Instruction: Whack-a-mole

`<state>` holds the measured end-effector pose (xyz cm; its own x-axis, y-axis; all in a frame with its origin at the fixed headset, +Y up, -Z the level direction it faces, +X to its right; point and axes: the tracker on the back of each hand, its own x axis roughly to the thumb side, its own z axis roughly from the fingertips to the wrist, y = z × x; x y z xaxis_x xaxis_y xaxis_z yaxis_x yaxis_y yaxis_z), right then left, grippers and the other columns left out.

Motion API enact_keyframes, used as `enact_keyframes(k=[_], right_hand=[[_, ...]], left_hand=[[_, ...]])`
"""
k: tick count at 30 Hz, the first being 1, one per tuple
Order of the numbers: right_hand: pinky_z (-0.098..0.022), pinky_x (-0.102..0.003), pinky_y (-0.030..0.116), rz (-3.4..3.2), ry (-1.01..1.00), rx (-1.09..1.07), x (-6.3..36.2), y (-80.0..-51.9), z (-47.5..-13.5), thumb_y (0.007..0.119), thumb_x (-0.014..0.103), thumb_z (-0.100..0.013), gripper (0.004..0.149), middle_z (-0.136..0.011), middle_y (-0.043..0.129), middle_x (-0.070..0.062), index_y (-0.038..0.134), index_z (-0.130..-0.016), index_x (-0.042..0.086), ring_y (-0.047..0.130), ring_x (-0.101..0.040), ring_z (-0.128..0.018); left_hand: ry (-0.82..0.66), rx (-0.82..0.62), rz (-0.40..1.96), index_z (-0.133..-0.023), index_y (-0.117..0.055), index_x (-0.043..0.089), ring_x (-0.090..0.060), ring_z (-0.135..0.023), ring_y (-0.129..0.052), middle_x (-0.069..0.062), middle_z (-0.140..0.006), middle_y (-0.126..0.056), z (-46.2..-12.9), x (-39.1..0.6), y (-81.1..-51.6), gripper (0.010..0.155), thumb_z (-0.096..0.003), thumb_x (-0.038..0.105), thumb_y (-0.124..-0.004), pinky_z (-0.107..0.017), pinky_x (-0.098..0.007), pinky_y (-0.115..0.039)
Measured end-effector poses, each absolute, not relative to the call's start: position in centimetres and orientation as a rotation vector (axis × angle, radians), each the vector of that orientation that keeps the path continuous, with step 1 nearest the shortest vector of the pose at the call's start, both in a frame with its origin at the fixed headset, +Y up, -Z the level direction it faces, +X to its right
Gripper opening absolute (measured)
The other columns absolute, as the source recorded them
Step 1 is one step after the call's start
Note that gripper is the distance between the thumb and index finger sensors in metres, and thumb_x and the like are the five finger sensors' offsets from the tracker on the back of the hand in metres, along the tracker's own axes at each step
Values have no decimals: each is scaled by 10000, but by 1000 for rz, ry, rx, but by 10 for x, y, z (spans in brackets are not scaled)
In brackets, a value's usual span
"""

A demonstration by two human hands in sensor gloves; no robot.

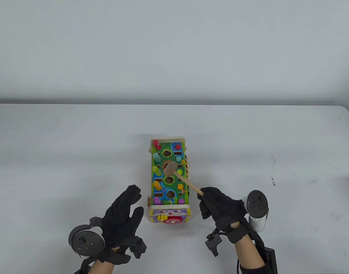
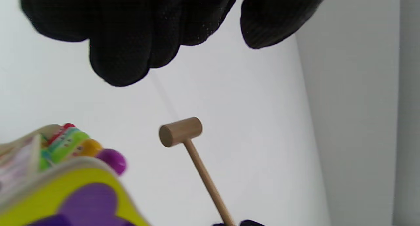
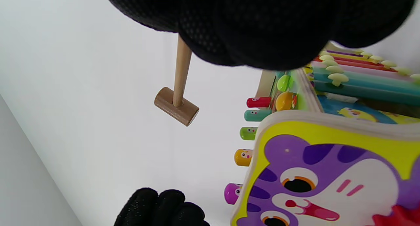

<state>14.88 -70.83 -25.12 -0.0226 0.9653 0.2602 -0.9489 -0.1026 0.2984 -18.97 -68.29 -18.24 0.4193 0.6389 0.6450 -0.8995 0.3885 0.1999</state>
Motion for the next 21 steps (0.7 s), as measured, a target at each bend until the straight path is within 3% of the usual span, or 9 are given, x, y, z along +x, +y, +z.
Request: enact_keyframes(k=[7, 11, 21], right_hand=[[-393, -578, 716, 1519, 100, 527, 140, -702, -245, 615, 265, -570, 452, -508, 862, -144, 733, -818, -95, 895, -269, -281], [-387, -569, 728, 1466, 196, 612, 132, -699, -242, 627, 270, -570, 451, -489, 876, -132, 752, -812, -90, 900, -259, -263], [-390, -574, 725, 1448, 394, 757, 110, -701, -236, 635, 265, -574, 448, -495, 883, -142, 755, -823, -89, 907, -272, -267]], left_hand=[[-579, 336, 1304, -1052, -607, -12, -447, -634, -959, -311, -897, -804, -180, -151, -693, 642, -546, 370, -707, -496, -635, -734], [-570, 196, 1399, -1060, -563, -49, -478, -682, -952, -345, -915, -776, -184, -134, -702, 664, -542, 340, -712, -531, -649, -720], [-565, 127, 1482, -1085, -519, -18, -531, -781, -857, -351, -985, -686, -187, -121, -713, 647, -556, 321, -675, -600, -715, -608]])
